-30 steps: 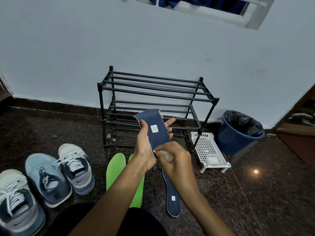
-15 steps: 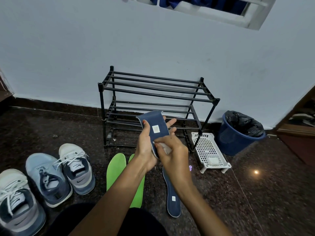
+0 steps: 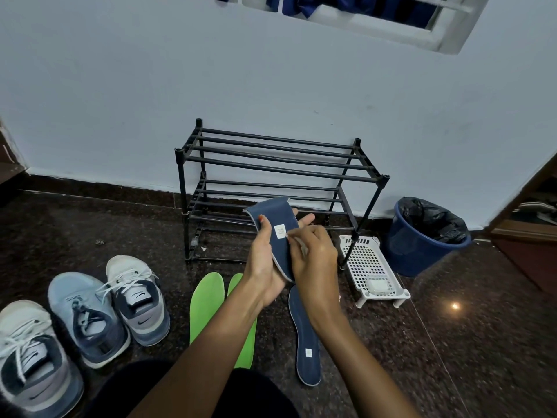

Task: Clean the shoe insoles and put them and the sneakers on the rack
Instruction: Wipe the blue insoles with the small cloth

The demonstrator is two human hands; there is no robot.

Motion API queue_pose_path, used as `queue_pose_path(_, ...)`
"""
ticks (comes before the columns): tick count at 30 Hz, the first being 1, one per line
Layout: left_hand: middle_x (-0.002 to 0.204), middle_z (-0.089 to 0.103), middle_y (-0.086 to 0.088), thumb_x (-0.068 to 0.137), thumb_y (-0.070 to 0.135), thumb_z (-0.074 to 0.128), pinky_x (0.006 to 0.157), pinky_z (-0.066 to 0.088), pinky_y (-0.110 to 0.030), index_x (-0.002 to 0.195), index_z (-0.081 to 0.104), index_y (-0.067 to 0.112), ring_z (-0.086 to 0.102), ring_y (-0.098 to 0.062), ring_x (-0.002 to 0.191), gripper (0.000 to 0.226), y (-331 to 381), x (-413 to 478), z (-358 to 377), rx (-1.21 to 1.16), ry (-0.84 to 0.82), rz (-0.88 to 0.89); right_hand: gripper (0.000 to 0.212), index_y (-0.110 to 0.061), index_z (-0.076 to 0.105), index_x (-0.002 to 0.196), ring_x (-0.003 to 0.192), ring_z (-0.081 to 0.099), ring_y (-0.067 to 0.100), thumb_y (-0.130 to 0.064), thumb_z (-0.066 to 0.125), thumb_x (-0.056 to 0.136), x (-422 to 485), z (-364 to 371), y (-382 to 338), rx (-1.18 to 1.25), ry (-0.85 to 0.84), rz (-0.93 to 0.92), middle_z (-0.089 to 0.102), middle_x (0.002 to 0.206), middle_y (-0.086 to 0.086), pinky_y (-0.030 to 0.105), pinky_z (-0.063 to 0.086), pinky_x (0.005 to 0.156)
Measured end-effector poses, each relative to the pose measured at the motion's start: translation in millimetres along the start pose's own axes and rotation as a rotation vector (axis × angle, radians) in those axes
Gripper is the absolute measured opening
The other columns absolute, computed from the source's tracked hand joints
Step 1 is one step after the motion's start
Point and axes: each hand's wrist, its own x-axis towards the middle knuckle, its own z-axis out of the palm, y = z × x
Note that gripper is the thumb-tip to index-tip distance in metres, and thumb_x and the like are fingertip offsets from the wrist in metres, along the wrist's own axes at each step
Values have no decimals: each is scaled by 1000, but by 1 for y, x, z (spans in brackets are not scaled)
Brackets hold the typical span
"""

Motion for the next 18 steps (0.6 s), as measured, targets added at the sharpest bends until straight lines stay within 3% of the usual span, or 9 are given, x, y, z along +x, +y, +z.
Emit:
queue_pose_path(3,117,67,-7,96,58,10,80,54,-25,131,51,7,66,-10,101,74,1,4,-3,33,30,8,16,-1,68,89,78,52,11,8,58,81,-6,-1,-4,62,-75,-22,58,87,8,-2,34,68)
queue_pose_path(6,121,65,-7,95,59,9,80,54,-23,133,49,5,64,-10,106,77,0,5,-2,51,60,-6,16,-1,68,86,79,51,9,10,58,80,-7,-1,-2,41,-71,-34,58,87,7,-3,32,69)
queue_pose_path(9,111,70,-5,97,56,13,87,51,-30,104,72,14,67,-15,99,73,-2,1,2,31,42,-15,14,-1,66,90,80,50,14,5,55,84,-1,-1,1,1,-21,-16,49,86,0,7,36,67)
queue_pose_path(11,91,74,-2,98,54,16,78,53,-28,80,78,18,71,-13,82,74,-3,0,3,10,8,-29,12,-1,64,89,82,51,19,3,54,86,4,-1,3,-30,21,-13,47,87,-1,16,36,66)
queue_pose_path(14,85,72,-4,97,53,26,69,55,-27,92,70,15,69,-15,74,58,-4,1,0,-26,34,-50,11,-2,63,89,85,51,22,1,53,87,9,1,5,-56,42,7,46,88,-2,20,36,69)
queue_pose_path(18,93,74,-3,97,55,18,81,50,-28,85,76,15,70,-12,84,71,-2,-1,0,22,12,-39,13,1,65,88,82,52,18,6,55,84,4,3,1,-5,-16,4,51,86,2,8,34,67)
